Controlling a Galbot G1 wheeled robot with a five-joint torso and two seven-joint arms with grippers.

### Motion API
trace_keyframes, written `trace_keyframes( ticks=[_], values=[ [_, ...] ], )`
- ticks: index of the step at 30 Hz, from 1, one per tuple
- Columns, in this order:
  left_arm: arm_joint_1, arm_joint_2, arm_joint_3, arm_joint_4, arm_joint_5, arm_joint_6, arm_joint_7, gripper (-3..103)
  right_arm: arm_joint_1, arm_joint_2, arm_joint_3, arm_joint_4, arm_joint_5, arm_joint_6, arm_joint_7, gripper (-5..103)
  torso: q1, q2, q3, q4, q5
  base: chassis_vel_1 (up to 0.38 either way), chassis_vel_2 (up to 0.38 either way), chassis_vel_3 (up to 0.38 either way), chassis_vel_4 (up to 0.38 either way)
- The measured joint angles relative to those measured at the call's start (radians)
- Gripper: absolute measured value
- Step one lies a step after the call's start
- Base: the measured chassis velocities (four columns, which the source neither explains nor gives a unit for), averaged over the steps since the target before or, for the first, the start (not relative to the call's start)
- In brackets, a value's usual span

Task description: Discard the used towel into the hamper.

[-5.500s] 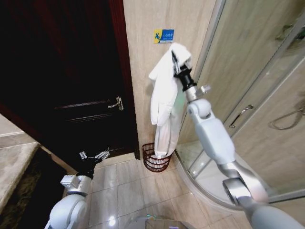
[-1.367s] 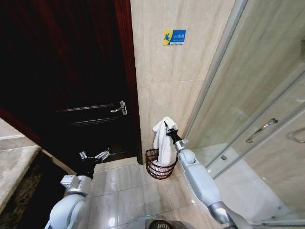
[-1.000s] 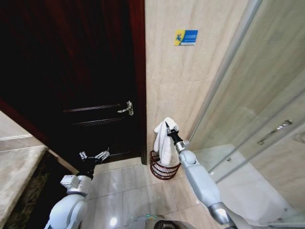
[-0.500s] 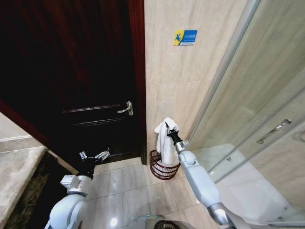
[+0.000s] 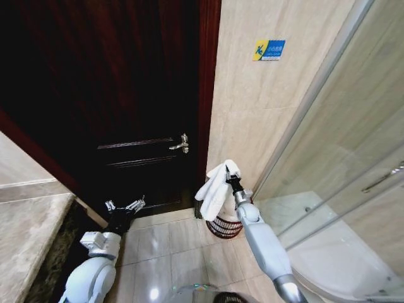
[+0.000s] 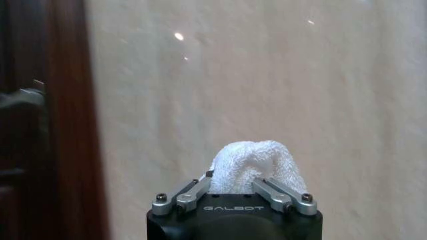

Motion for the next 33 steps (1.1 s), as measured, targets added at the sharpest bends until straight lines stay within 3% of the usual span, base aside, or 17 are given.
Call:
trace_keyframes(
  ticks=[11,21,33],
  values=[
    [0.0,0.0,0.0,0.0,0.0,0.0,0.0,100,0.069,0.01,0.016,-0.165,0.009,0.031,-0.015,10,0.0,0.0,0.0,0.0007,-0.0003,-0.007,-0.006,0.002,0.004],
    [0.0,0.0,0.0,0.0,0.0,0.0,0.0,100,0.182,0.037,0.051,-0.404,0.079,0.056,-0.102,10,0.0,0.0,0.0,0.0005,-0.0002,0.0,0.0,0.0,0.0],
    [0.0,0.0,0.0,0.0,0.0,0.0,0.0,100,0.133,0.038,0.079,-0.457,0.081,0.072,-0.124,10,0.0,0.0,0.0,0.0004,-0.0002,0.0,0.0,0.0,0.0]
  ],
)
